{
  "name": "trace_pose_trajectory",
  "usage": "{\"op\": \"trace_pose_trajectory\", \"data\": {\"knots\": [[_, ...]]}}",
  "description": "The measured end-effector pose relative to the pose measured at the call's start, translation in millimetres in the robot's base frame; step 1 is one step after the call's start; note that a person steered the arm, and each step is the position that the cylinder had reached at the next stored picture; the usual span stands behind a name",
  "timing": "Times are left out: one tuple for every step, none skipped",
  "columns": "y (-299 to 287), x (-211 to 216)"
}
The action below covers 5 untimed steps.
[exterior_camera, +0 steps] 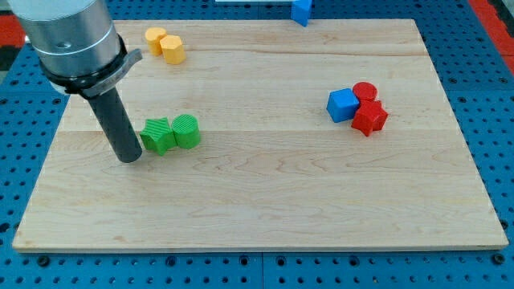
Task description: Push the green star along with green circle towards blue cube
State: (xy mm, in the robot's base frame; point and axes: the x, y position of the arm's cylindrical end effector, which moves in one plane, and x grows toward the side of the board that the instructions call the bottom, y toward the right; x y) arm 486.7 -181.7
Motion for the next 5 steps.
{"op": "trace_pose_trajectory", "data": {"knots": [[-9, -2], [-8, -16], [-4, -23], [18, -24], [35, -25]]}}
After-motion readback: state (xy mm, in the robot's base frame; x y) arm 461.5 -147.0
